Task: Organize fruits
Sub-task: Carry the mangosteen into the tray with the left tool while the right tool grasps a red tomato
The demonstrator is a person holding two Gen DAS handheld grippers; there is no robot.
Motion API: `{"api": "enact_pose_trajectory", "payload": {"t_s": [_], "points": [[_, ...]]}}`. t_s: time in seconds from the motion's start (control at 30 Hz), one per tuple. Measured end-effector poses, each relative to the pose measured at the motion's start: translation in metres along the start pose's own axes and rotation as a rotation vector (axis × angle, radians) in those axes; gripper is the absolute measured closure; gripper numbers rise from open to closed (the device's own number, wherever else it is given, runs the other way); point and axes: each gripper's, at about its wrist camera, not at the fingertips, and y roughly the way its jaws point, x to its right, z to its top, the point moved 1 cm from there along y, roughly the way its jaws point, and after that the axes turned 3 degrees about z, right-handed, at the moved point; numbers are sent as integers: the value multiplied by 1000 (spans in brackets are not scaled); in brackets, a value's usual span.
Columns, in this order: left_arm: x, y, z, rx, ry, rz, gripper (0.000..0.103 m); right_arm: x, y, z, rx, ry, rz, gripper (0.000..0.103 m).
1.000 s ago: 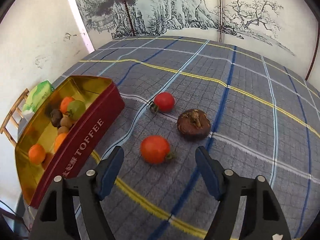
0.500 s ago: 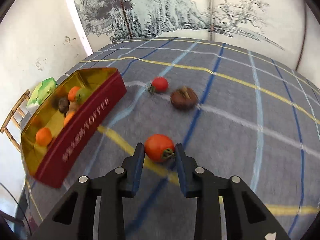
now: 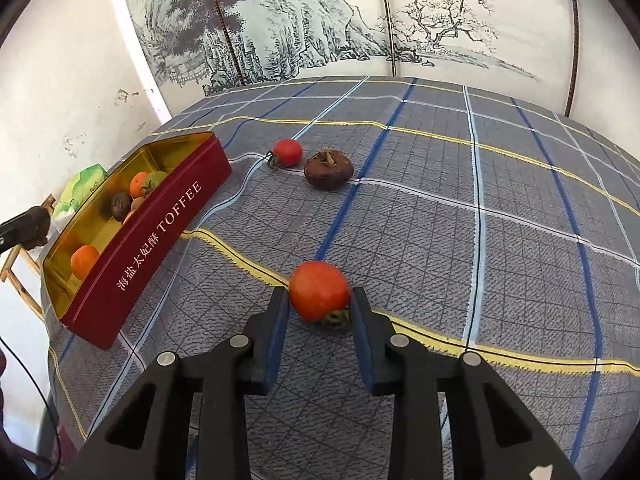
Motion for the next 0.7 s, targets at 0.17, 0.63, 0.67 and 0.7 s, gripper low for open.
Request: {"api": "enact_pose_trajectory", "payload": {"t_s": [0.17,0.63,0.67,0.7], "points": [[-9,10,3,-3,9,36,61,0,1,-1,-4,6,1,74],[-26,44,1,-62,0,88,61,2,3,1,-8,8,1,74],[-26,45,2,-59,2,95,61,1,4,1,-8,6,0,74],[-26,45,3,-57,3,100,61,1,4,1,-8,6,0,75]]}}
